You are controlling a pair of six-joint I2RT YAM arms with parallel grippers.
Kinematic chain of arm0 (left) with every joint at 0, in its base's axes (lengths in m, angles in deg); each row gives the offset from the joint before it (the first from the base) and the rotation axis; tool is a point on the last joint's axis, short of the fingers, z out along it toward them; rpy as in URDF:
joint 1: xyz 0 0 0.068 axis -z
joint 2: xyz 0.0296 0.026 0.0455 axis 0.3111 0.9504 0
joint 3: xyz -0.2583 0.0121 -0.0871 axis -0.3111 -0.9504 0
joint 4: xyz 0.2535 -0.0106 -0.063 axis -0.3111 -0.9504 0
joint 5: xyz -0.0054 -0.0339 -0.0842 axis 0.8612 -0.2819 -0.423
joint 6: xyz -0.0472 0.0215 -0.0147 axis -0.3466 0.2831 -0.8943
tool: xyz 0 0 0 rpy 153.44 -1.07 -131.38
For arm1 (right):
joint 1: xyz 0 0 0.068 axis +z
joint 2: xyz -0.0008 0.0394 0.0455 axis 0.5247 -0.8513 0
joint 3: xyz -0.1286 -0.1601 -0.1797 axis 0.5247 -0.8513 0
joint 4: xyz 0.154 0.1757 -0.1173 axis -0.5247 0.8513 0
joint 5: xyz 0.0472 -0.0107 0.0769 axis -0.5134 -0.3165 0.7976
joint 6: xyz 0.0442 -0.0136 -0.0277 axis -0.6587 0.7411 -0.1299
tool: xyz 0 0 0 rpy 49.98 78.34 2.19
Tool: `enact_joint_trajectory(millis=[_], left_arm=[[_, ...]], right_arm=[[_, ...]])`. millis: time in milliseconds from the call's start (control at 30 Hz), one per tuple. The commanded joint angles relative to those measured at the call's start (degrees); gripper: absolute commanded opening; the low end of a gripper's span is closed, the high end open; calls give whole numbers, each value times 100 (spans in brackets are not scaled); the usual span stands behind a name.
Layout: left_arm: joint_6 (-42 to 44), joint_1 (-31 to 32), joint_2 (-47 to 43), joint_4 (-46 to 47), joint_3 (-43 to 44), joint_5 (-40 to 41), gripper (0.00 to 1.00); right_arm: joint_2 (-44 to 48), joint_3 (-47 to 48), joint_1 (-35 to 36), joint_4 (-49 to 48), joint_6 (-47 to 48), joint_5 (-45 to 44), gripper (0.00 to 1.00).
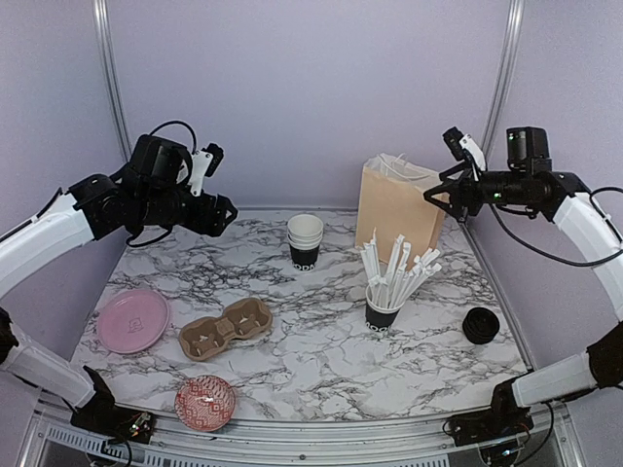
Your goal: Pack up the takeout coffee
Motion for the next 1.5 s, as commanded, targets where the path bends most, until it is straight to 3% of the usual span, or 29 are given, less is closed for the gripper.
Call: enact_joint_trajectory(millis=[0, 133, 233, 433, 533, 700, 1467], left_arm=[[-169, 79, 612, -539, 677, -3, 76], [-388, 106, 1146, -625, 1143, -27, 75], [-587, 107, 1678, -689, 1696, 168, 74], [-896, 107, 3329, -1293, 3642, 712, 68], [-1036, 87, 4200, -1530, 4553, 729, 59], [-1282, 10, 5086, -1779, 5654, 433, 51], [-1764, -199, 6347, -1715, 6279, -119, 41]], right_arm=[[-100, 410, 751, 764, 845, -67, 74], [-254, 584, 979, 906, 867, -619, 61], [-199, 510, 1027, 844, 861, -948, 57], [-176, 328, 1033, 498, 645, -1385, 57], [-165, 51, 929, 106, 658, -1841, 49], [-182, -247, -127, -558, 187, -602, 48], [-30, -902, -278, -947, 64, 149, 50]])
